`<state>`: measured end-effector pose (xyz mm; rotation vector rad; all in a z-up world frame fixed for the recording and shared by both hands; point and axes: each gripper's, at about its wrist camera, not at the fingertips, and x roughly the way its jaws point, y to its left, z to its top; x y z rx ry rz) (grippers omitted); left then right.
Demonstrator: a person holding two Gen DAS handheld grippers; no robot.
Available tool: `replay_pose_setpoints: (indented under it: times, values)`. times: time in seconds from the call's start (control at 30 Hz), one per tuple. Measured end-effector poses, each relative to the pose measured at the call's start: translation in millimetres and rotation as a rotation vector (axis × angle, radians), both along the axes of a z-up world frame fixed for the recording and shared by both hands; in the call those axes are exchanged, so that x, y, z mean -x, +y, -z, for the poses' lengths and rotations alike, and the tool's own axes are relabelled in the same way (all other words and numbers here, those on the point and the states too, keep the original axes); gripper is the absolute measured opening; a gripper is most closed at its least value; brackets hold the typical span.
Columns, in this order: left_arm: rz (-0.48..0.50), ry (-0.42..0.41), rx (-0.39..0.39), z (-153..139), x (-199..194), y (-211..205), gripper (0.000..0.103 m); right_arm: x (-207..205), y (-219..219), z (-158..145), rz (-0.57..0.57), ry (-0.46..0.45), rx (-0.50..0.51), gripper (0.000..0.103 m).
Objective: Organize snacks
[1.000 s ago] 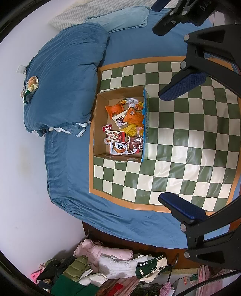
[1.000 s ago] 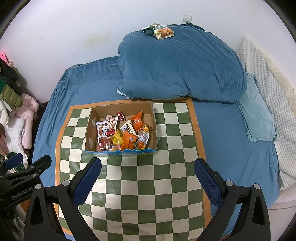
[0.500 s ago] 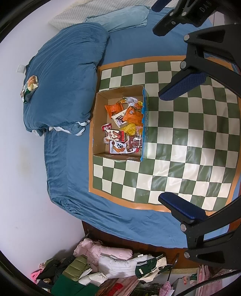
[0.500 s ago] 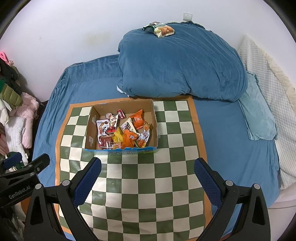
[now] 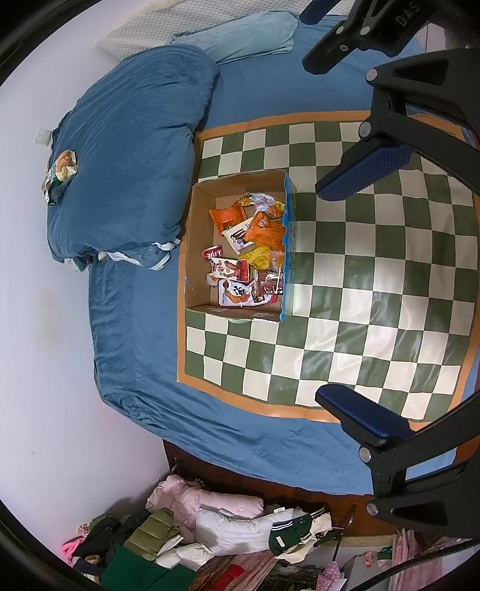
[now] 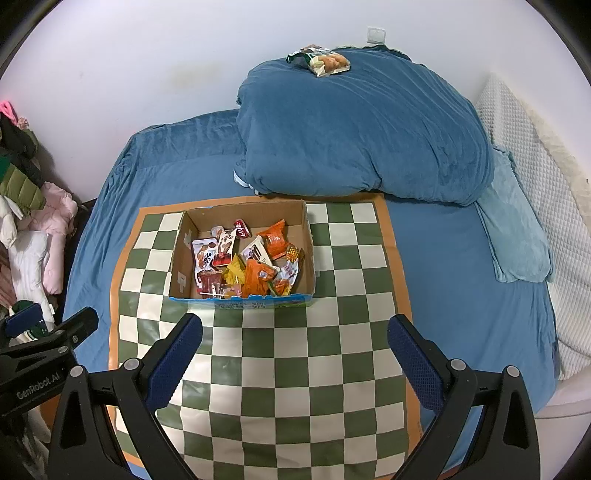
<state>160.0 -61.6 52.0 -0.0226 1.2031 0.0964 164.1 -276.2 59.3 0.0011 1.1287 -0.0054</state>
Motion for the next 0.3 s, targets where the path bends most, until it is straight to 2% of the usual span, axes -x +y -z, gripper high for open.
replay_pose_setpoints:
  times: [0.3]
  values:
    - [0.002, -0.023, -0.025, -4.9, 3.2, 5.4, 0.102, -1.7, 1.9, -0.7, -0.011, 0.004, 0.004, 0.102]
